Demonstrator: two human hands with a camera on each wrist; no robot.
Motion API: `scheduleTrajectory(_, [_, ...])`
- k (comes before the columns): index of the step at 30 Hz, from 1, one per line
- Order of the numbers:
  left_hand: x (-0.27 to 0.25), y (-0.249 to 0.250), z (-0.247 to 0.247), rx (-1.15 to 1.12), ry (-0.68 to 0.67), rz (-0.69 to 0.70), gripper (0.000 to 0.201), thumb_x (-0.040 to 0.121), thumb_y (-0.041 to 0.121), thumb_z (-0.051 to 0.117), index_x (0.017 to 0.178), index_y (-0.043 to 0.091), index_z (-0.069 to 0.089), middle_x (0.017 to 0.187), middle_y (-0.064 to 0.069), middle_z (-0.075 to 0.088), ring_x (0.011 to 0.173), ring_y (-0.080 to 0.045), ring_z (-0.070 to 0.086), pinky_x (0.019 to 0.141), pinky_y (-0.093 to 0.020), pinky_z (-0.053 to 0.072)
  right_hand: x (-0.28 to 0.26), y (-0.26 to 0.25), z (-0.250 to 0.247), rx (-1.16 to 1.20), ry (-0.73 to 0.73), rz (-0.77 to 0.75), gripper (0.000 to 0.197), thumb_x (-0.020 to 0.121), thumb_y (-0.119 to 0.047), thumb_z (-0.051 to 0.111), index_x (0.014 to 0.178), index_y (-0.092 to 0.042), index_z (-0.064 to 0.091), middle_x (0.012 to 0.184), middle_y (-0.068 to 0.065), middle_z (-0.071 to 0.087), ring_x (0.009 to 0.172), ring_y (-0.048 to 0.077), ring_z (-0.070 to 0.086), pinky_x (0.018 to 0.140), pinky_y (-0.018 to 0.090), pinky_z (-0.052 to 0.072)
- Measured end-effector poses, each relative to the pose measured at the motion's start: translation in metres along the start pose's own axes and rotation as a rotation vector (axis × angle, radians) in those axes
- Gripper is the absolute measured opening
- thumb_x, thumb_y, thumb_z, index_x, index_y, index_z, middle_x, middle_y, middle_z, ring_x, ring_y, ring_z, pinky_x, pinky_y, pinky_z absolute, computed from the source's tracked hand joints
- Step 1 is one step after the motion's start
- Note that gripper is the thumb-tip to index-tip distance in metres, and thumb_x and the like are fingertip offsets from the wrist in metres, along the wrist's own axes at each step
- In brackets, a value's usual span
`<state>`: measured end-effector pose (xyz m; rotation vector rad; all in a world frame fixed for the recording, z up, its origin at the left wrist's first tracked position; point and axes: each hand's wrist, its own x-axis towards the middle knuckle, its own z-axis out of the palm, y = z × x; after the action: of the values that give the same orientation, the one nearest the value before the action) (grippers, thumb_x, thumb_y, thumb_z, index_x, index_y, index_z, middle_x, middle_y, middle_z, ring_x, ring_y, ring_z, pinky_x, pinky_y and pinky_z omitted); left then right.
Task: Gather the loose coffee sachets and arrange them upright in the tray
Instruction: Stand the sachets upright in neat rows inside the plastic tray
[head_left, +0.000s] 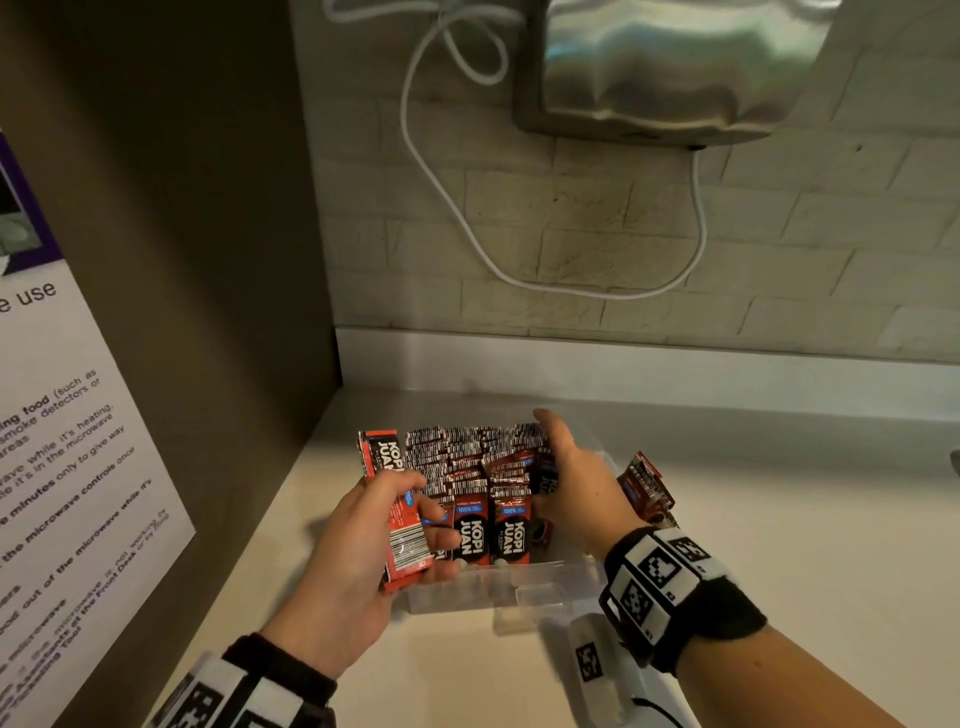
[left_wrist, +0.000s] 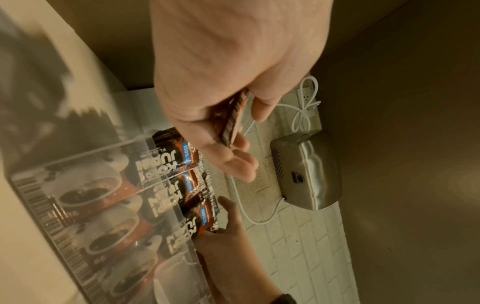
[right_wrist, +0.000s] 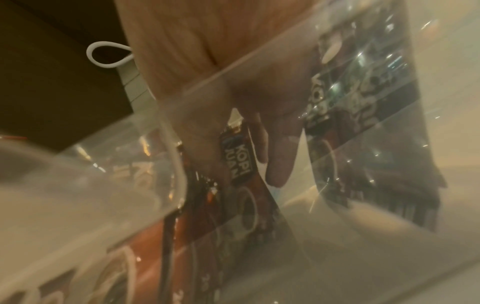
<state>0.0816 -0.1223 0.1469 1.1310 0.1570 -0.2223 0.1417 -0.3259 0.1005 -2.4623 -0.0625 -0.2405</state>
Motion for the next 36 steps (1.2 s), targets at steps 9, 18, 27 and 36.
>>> scheduleTrajectory(9, [0.001,0.000,-0.001,0.004,-0.004,-0.006,0.012,0.095,0.020,0.051,0.094,0.010,0.058,0.061,-0.008,0.061,0.051,-0.020,0.061,0.043,-0.032,0.054,-0.002,-0.004,-0.003,-0.062,-0.090,-0.018,0.100,0.076,-0.017,0.078,0.149,-0.038,0.013,0.121,0.006,0.044,0.105,0.023,0.057,0.089,0.026,0.046])
scheduleTrajectory(18, [0.001,0.000,-0.003,0.004,-0.002,-0.006,0.013,0.095,0.020,0.052,0.097,0.009,0.057,0.060,-0.007,0.062,0.051,-0.020,0.062,0.043,-0.032,0.054,0.001,-0.006,-0.008,-0.072,-0.064,-0.056,0.084,0.083,-0.011,0.070,0.149,-0.031,0.023,0.138,0.008,0.031,0.114,0.022,0.054,0.089,0.017,0.041])
scheduleTrajectory(27, [0.002,-0.001,-0.004,-0.004,-0.004,-0.014,0.014,0.094,0.020,0.051,0.097,0.008,0.057,0.062,-0.008,0.061,0.052,-0.021,0.062,0.045,-0.033,0.053,0.009,-0.007,-0.009,-0.073,-0.073,-0.084,0.063,0.085,-0.002,0.065,0.139,-0.025,0.042,0.133,0.005,0.043,0.114,0.020,0.053,0.087,0.016,0.038])
scheduleTrajectory(36, [0.002,-0.001,-0.004,-0.006,0.001,-0.018,0.014,0.094,0.020,0.052,0.098,0.008,0.057,0.063,-0.008,0.061,0.052,-0.021,0.062,0.046,-0.033,0.054,0.013,0.001,-0.010,-0.075,0.024,0.012,0.046,0.082,-0.003,0.064,0.119,-0.024,0.044,0.106,-0.001,0.041,0.092,0.022,0.051,0.078,0.030,0.045])
